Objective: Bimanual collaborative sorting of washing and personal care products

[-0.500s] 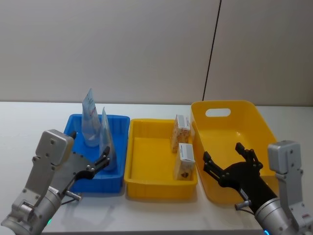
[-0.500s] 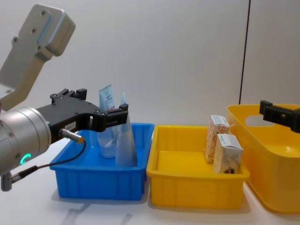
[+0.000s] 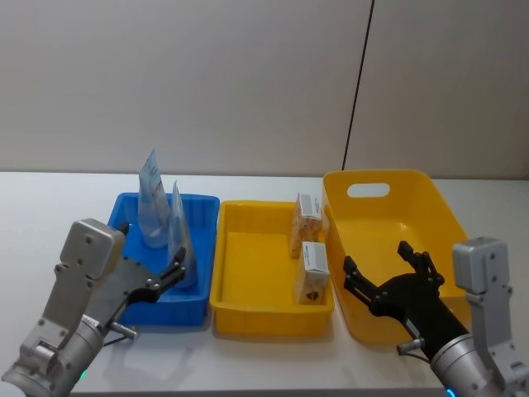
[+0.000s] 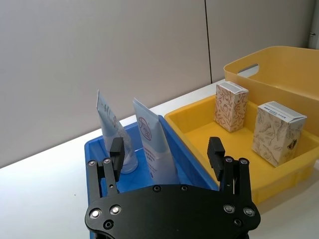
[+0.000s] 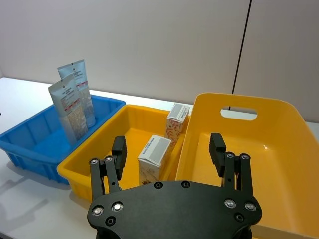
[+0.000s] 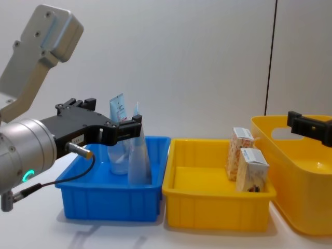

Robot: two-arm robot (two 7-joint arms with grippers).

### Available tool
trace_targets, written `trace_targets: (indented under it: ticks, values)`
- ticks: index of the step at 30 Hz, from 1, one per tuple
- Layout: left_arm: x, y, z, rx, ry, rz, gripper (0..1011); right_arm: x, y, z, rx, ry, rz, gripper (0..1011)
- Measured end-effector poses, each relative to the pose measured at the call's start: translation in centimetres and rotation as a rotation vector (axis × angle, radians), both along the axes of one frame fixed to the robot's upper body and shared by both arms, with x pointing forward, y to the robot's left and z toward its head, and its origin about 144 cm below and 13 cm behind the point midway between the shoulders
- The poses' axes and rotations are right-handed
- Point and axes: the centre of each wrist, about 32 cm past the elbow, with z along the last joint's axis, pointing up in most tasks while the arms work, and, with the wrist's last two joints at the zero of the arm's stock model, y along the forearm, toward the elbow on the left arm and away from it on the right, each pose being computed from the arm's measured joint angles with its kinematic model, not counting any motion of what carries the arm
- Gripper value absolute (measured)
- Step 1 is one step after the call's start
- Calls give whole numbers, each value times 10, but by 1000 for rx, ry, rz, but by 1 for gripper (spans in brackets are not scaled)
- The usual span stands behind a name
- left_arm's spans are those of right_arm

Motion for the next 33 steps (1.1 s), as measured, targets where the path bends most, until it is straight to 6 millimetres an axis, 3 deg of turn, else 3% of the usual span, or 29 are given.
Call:
trace_targets:
  ticks: [33]
  values:
    - [4,1,3,-9,9,-10,1001,0,0,0,0,0,0,1003]
